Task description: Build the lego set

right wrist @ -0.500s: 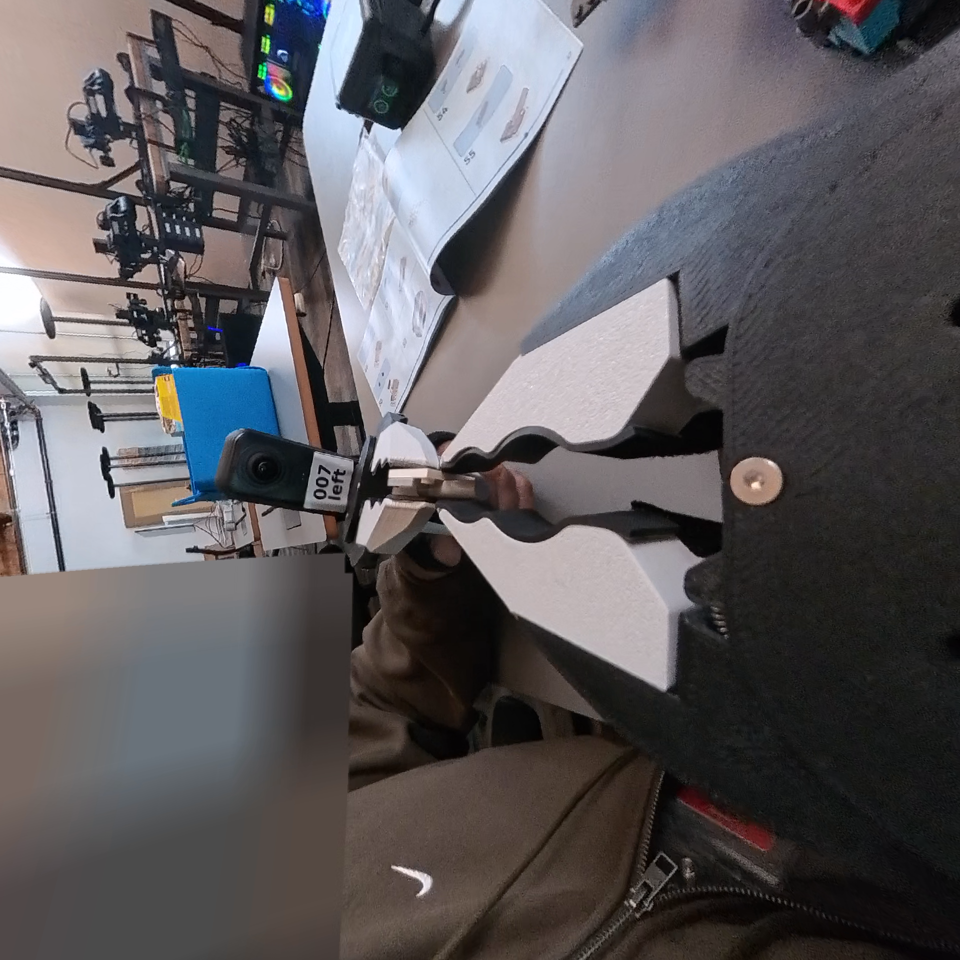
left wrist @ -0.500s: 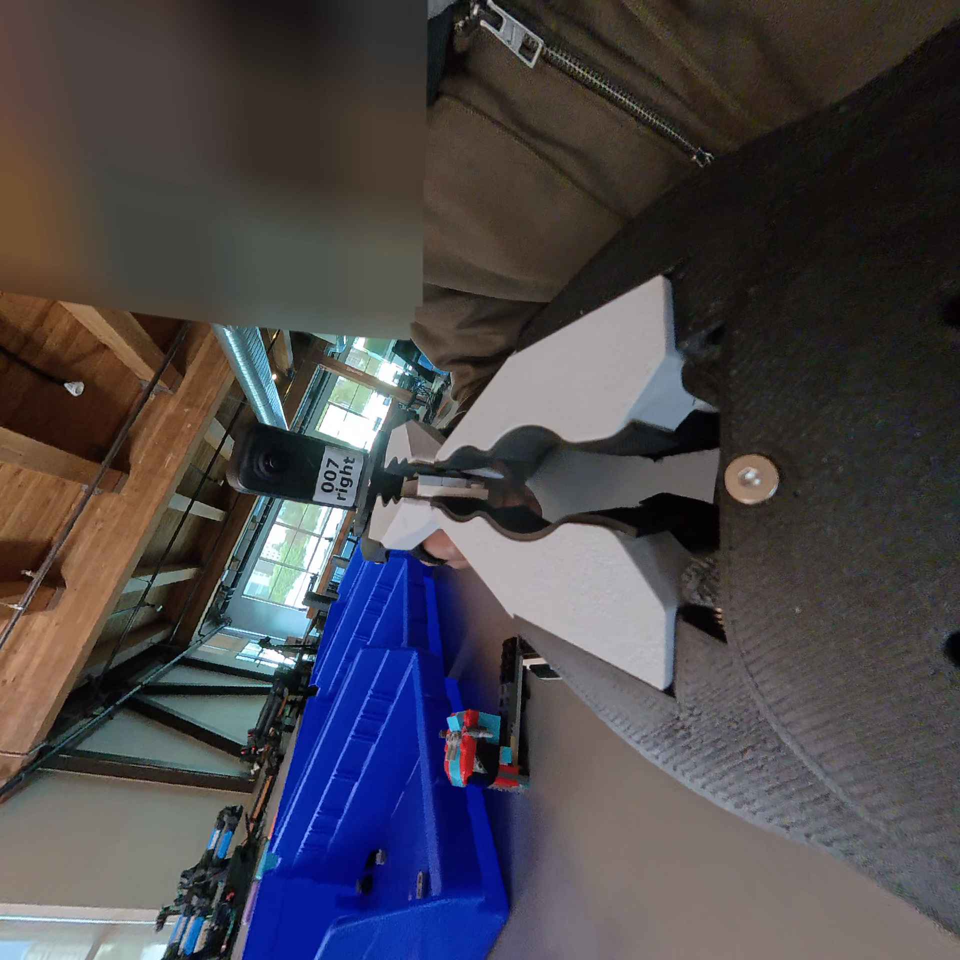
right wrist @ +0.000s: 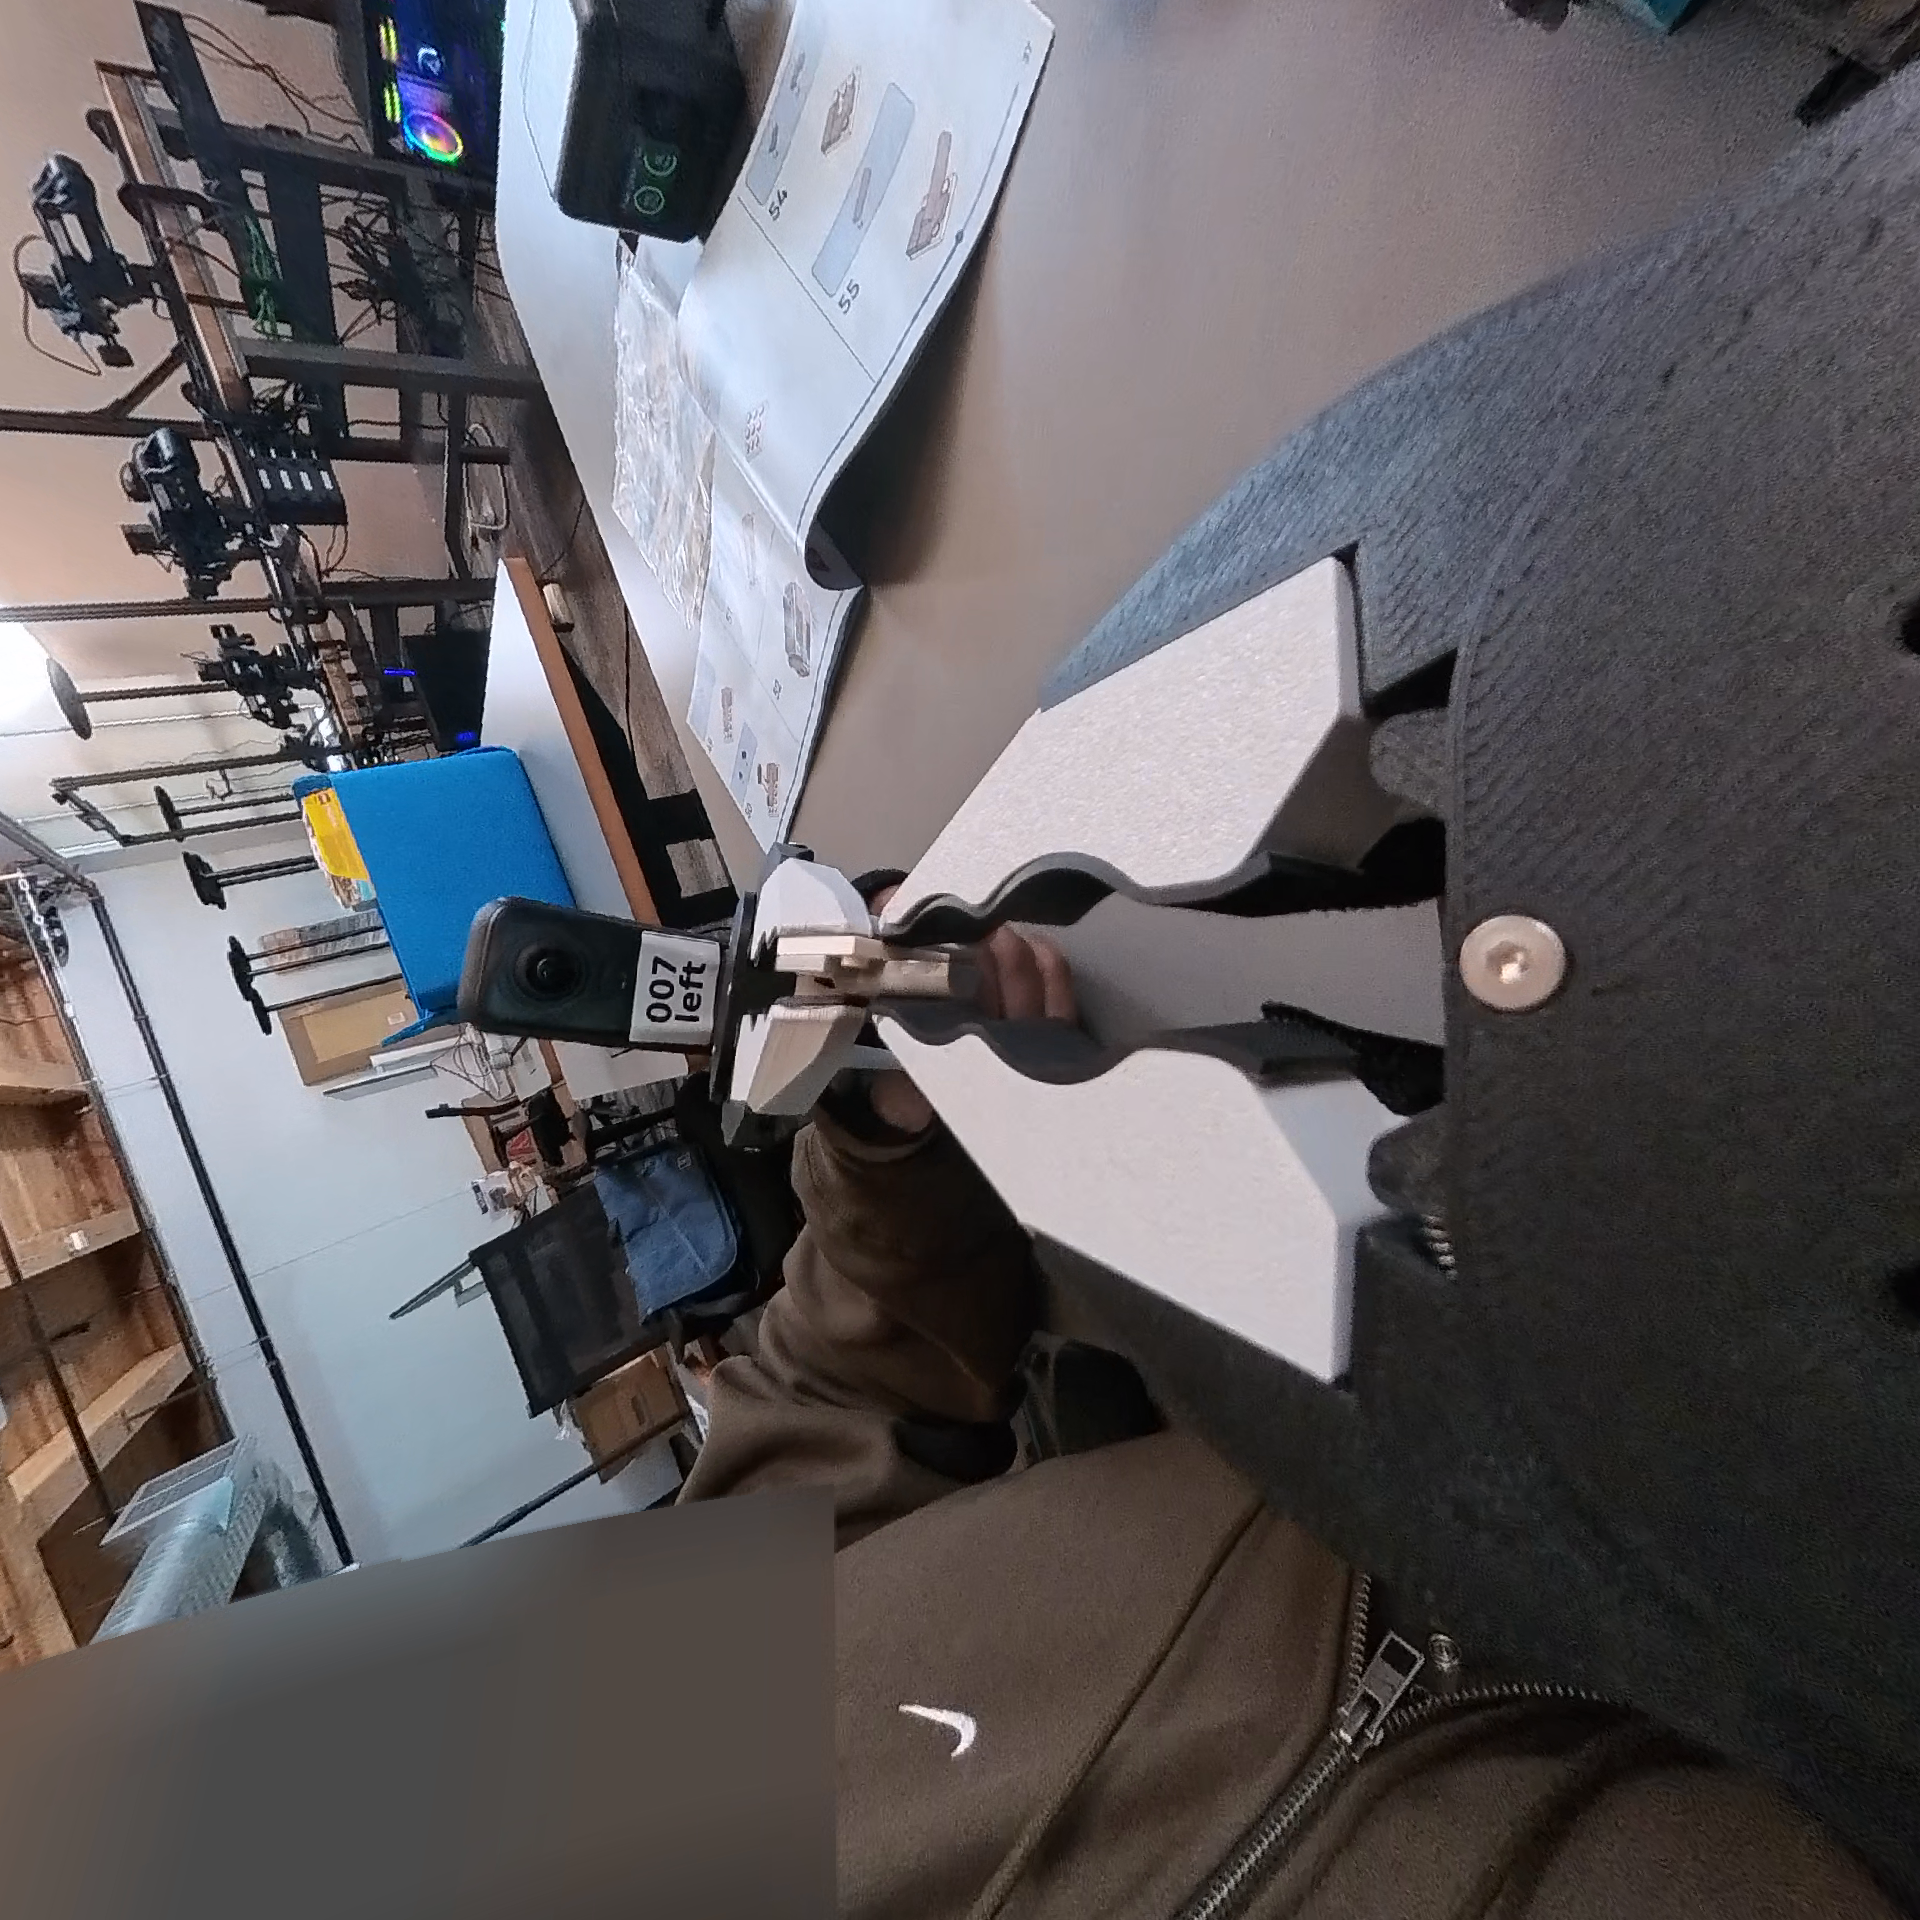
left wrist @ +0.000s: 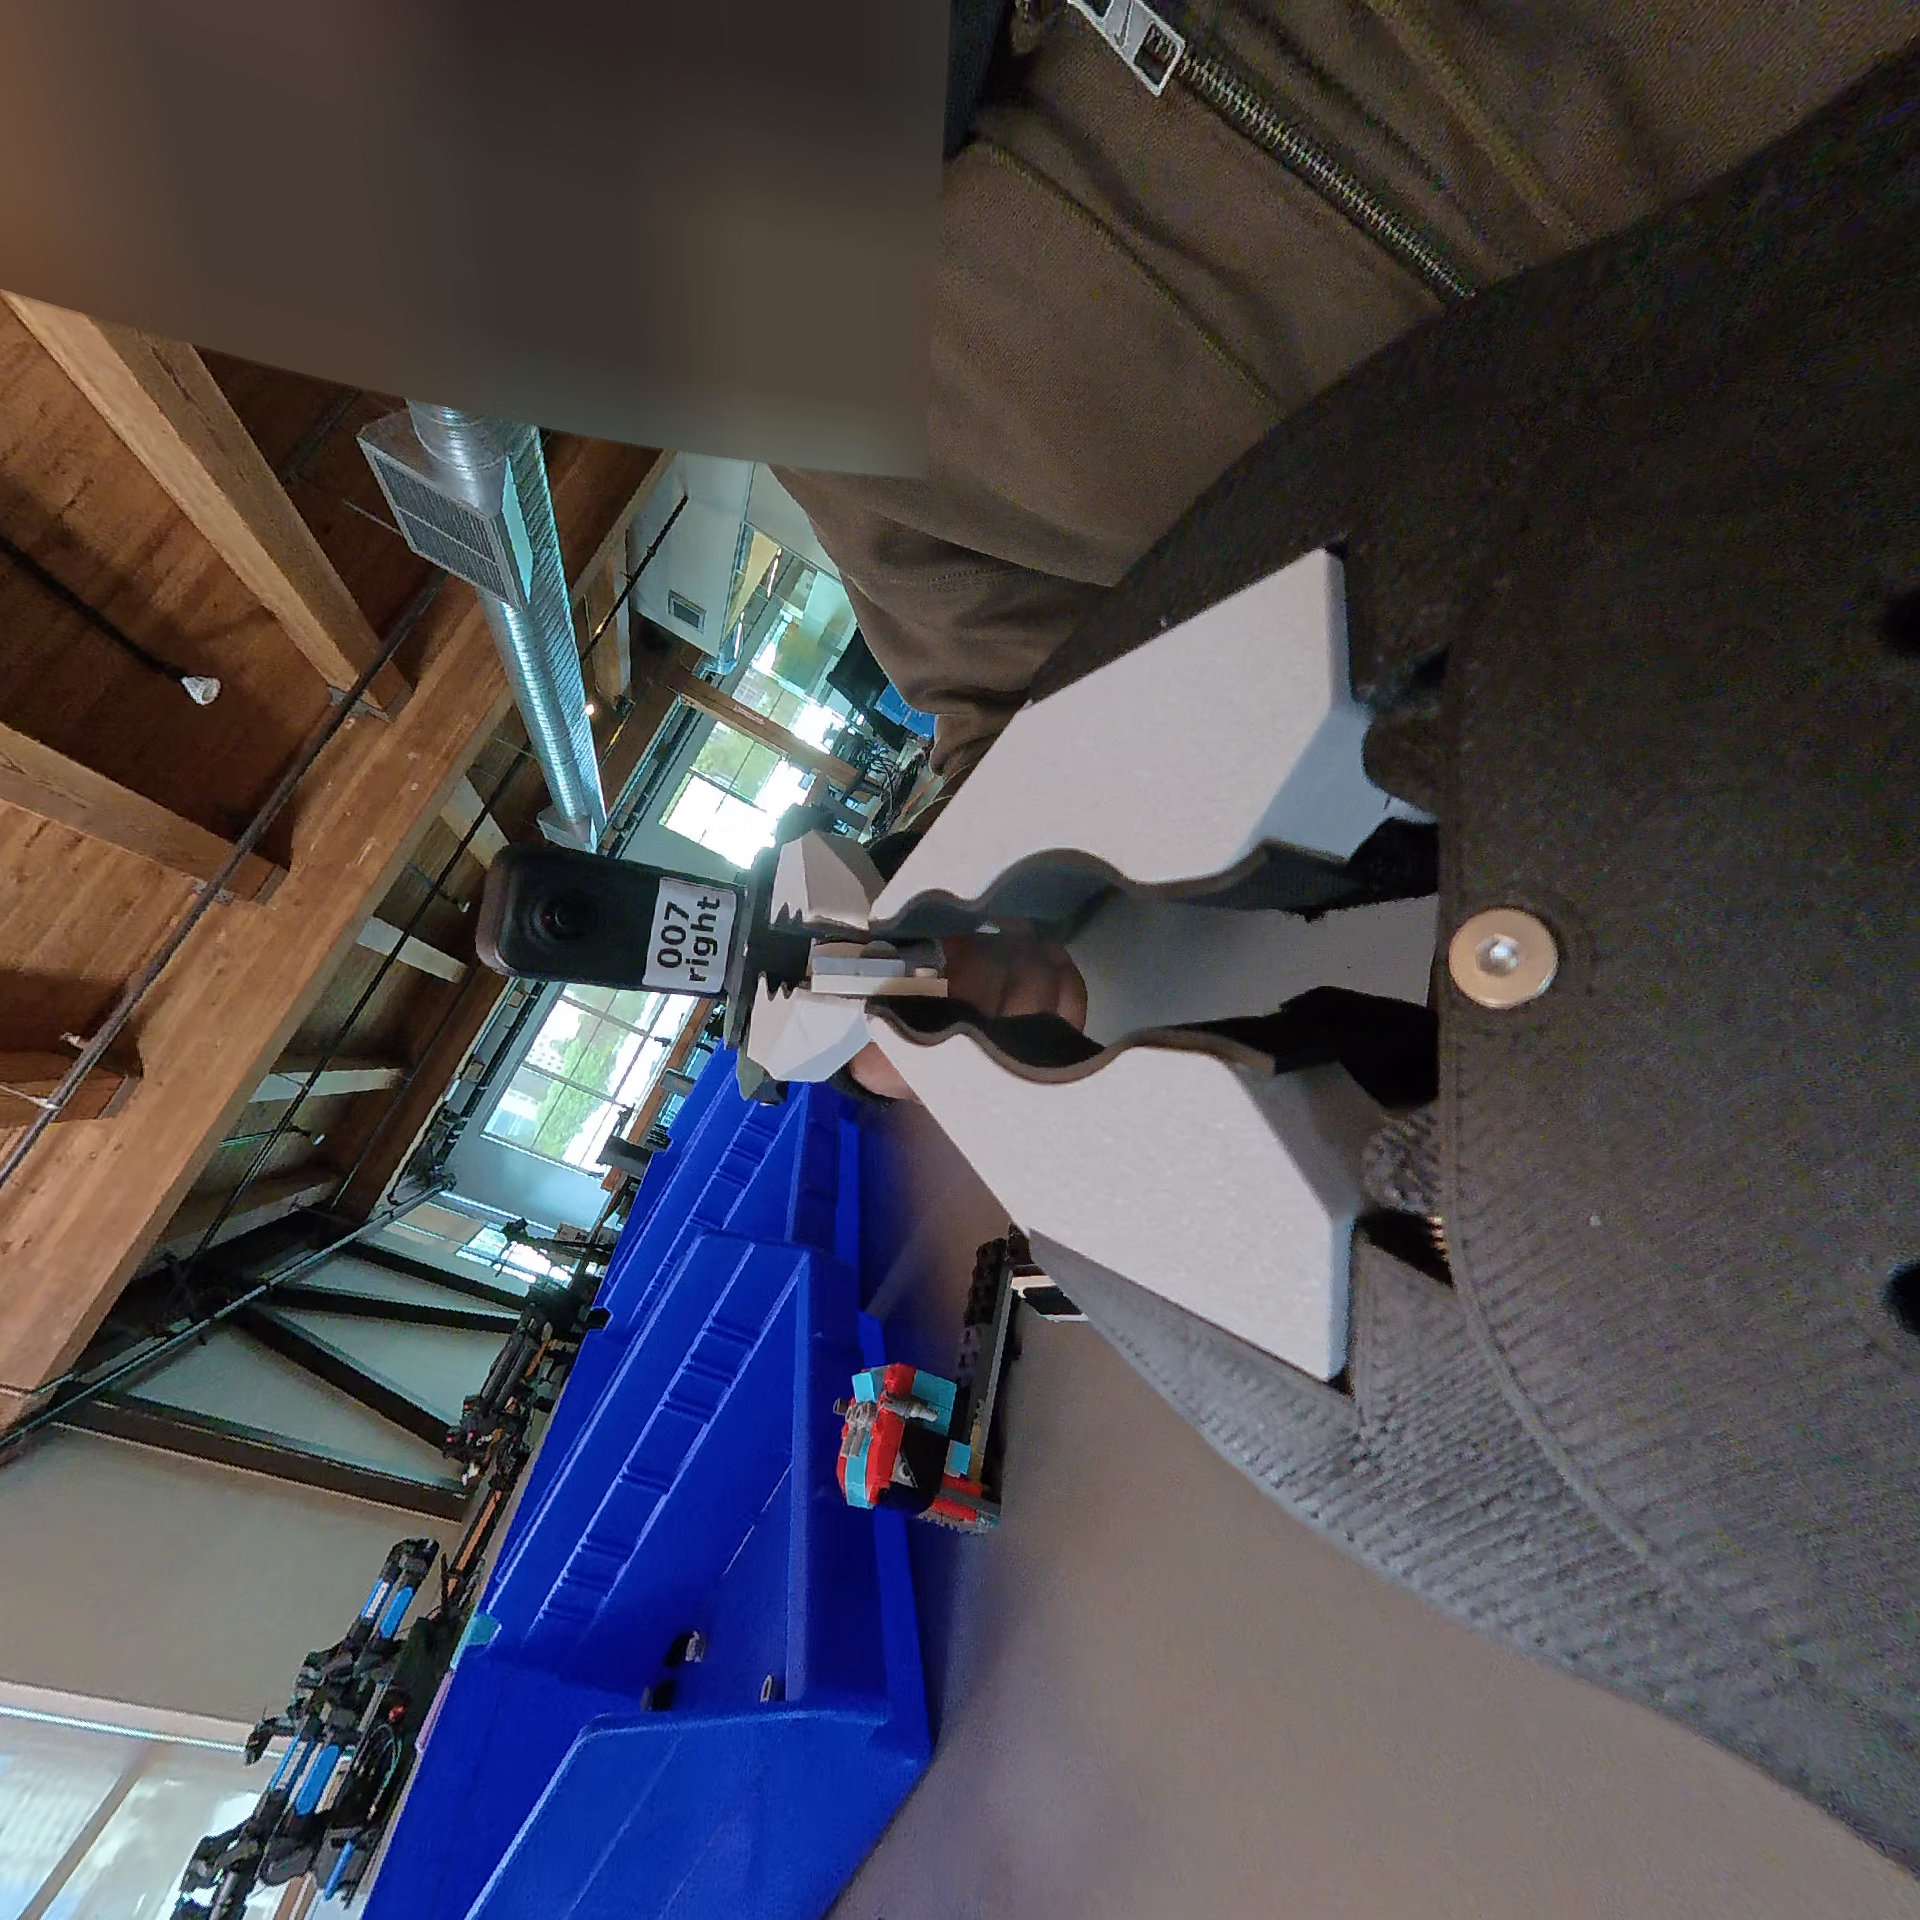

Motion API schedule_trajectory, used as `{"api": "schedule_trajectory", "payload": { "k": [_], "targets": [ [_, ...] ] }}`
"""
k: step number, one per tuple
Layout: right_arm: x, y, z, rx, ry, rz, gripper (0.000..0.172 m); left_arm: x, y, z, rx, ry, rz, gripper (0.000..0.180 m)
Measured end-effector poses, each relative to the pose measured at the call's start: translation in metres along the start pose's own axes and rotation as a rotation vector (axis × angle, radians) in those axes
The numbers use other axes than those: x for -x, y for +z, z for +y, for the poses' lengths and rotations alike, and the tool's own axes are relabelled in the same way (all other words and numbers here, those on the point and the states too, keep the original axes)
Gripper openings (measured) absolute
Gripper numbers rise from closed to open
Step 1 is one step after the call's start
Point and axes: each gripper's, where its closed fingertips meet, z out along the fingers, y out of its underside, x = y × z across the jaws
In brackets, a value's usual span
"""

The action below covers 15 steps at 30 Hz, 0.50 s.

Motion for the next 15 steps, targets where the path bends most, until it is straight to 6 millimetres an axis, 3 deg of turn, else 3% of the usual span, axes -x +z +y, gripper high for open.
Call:
{"api": "schedule_trajectory", "payload": {
  "k": [15],
  "targets": [
    [0.0030, 0.0021, 0.0037, 0.022, -0.032, -0.005, 0.011, -0.0014, -0.0002, 0.0034, 0.010, -0.040, 0.023, 0.010]
  ]
}}
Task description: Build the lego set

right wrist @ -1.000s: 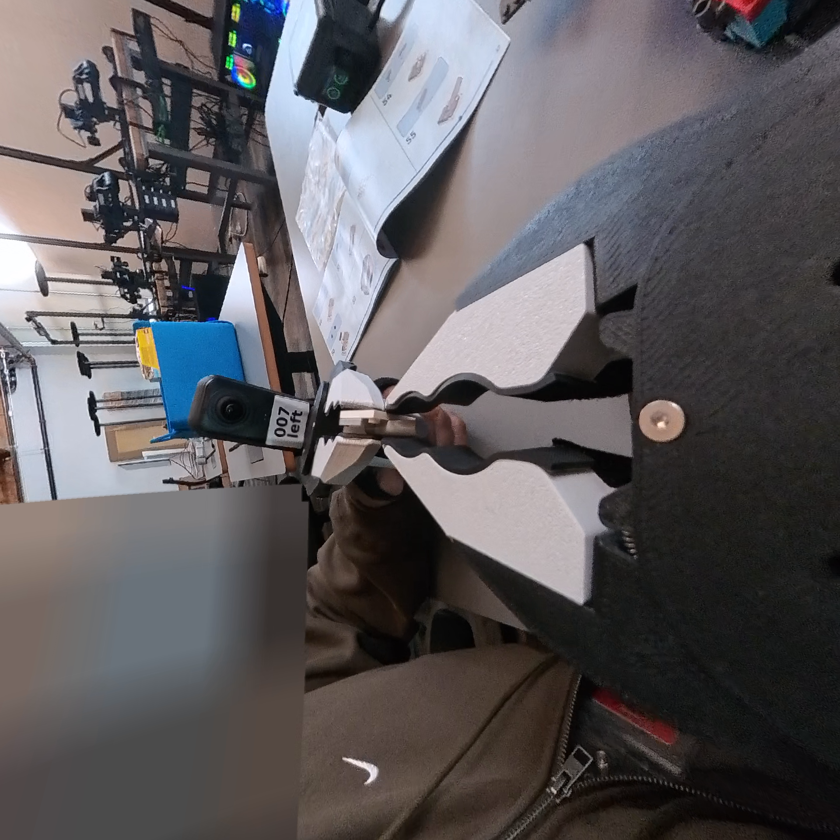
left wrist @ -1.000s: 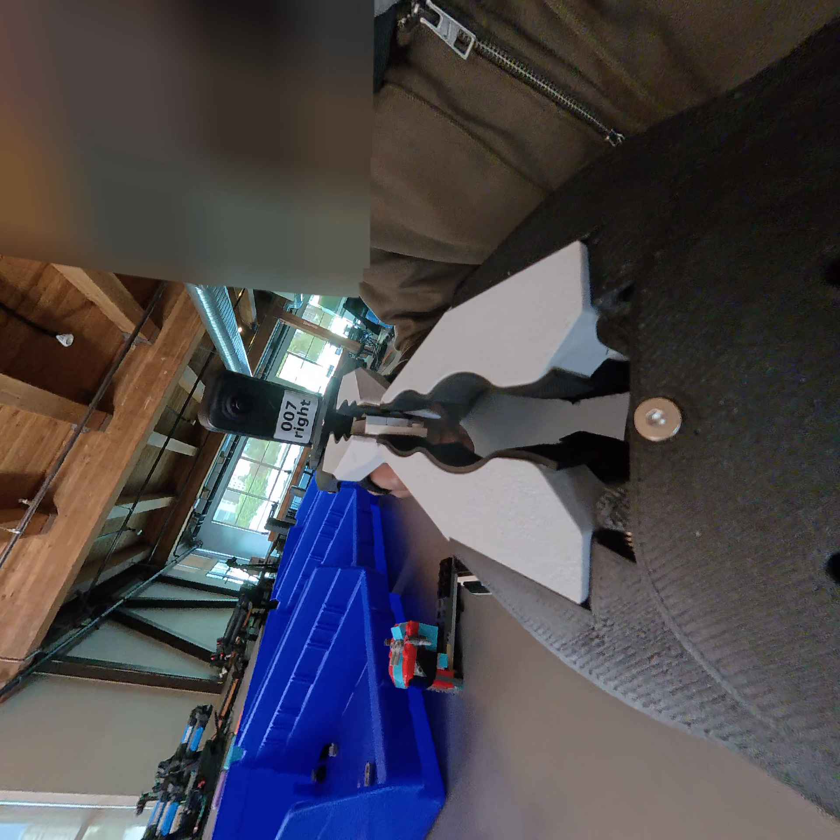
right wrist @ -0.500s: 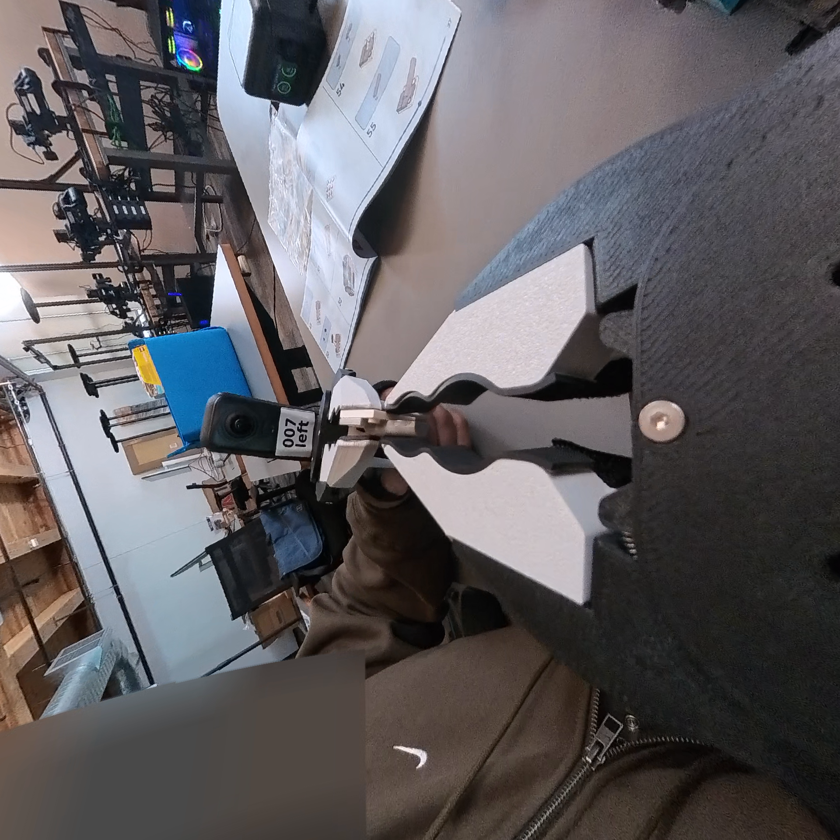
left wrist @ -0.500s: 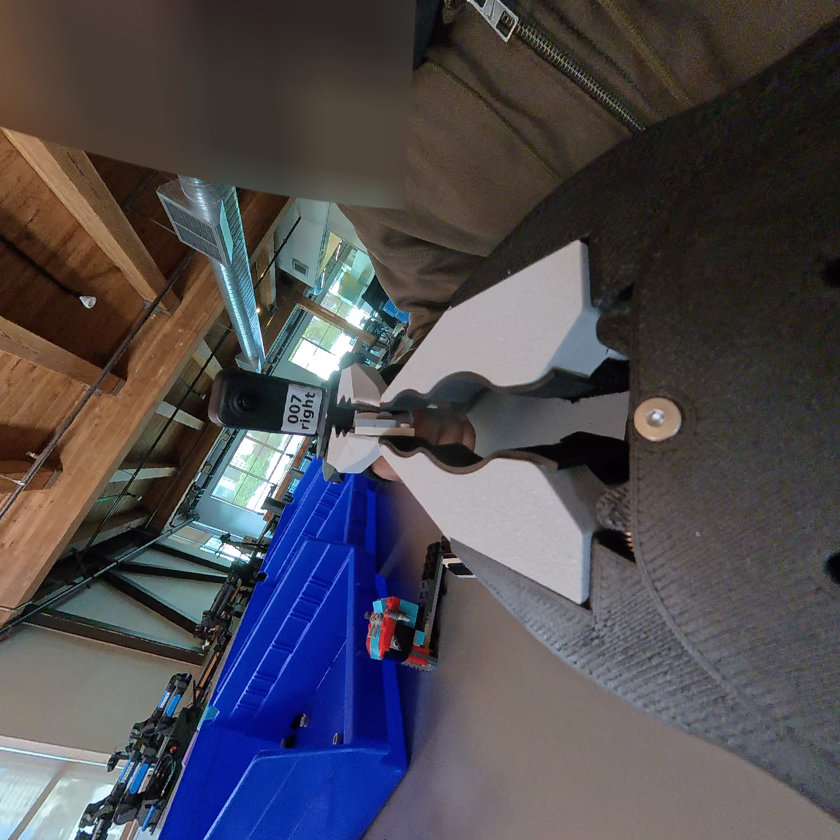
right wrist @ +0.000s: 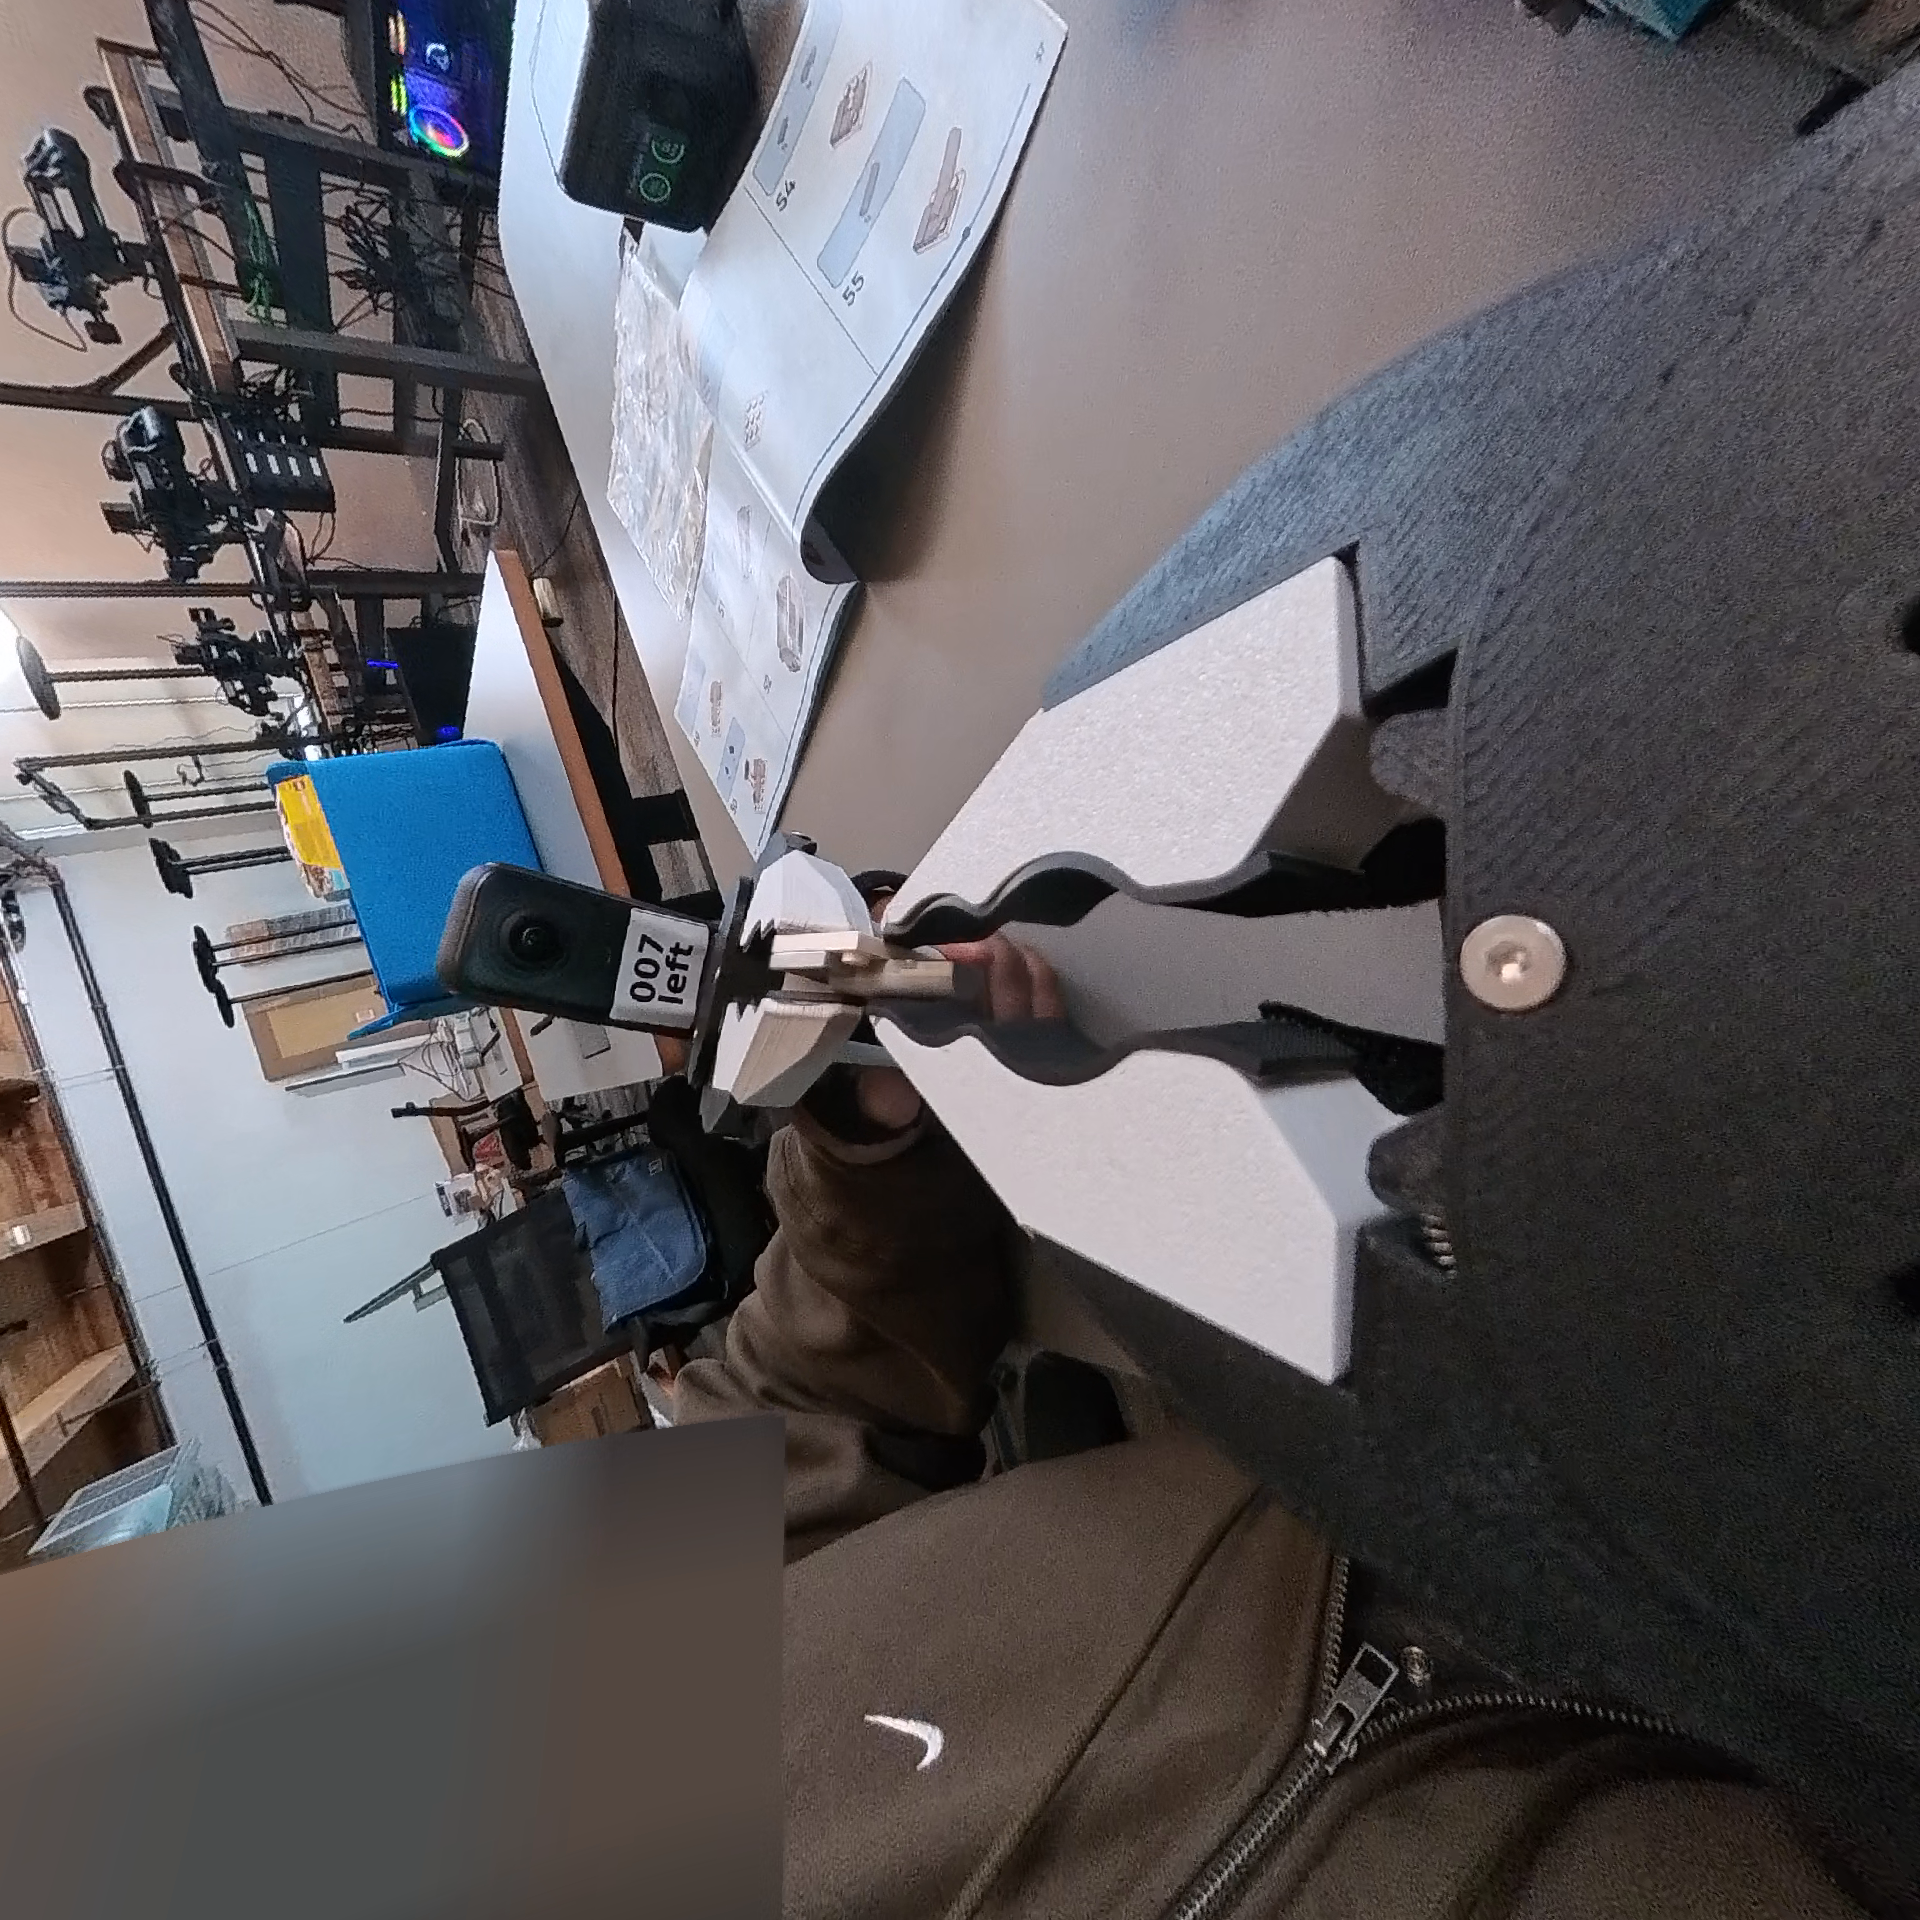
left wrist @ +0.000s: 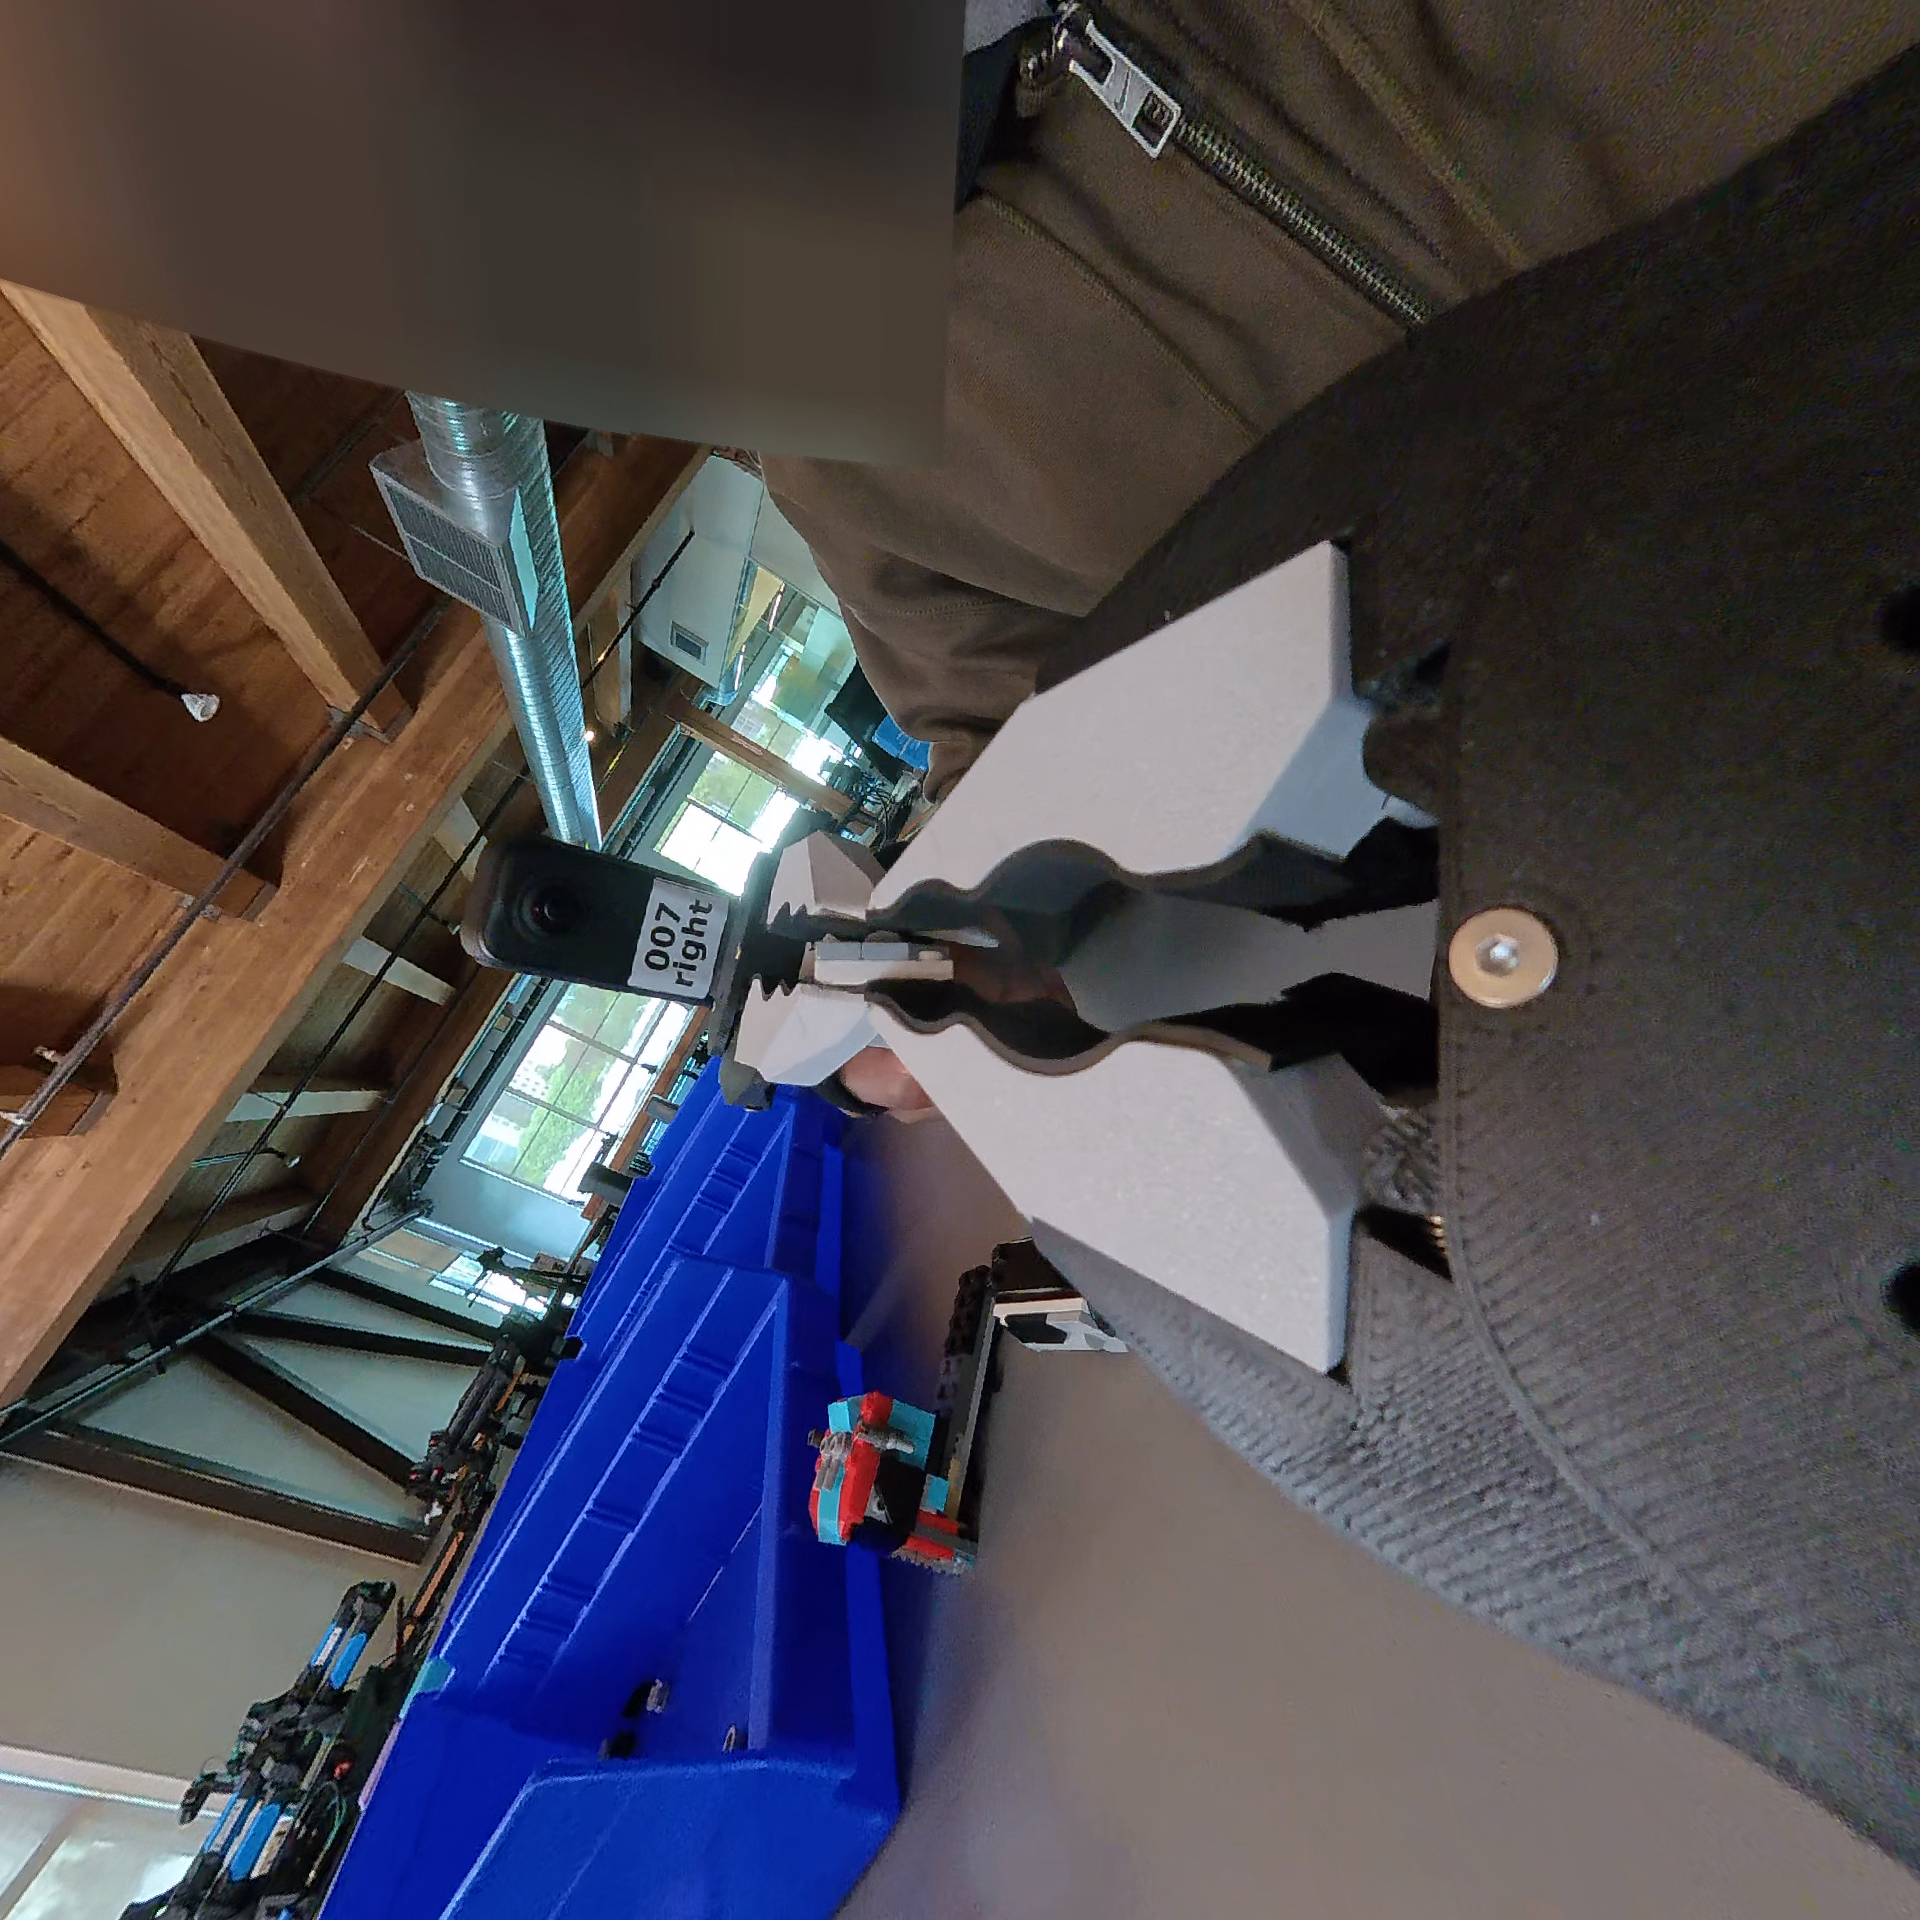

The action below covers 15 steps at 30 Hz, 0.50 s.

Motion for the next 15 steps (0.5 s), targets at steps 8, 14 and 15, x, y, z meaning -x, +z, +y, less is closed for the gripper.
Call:
{"api": "schedule_trajectory", "payload": {
  "k": [8, 14, 15],
  "targets": [
    [-0.012, -0.001, 0.001, 0.013, -0.007, 0.062, 0.016, 0.011, 0.000, -0.002, -0.019, -0.128, -0.047, 0.010],
    [-0.037, -0.021, 0.011, 0.156, -0.230, 0.321, 0.052, 0.049, -0.017, 0.033, 0.109, -0.510, -0.288, 0.010],
    [-0.035, -0.025, 0.013, 0.169, -0.247, 0.343, 0.055, 0.053, -0.021, 0.046, 0.171, -0.513, -0.338, 0.010]
  ]
}}
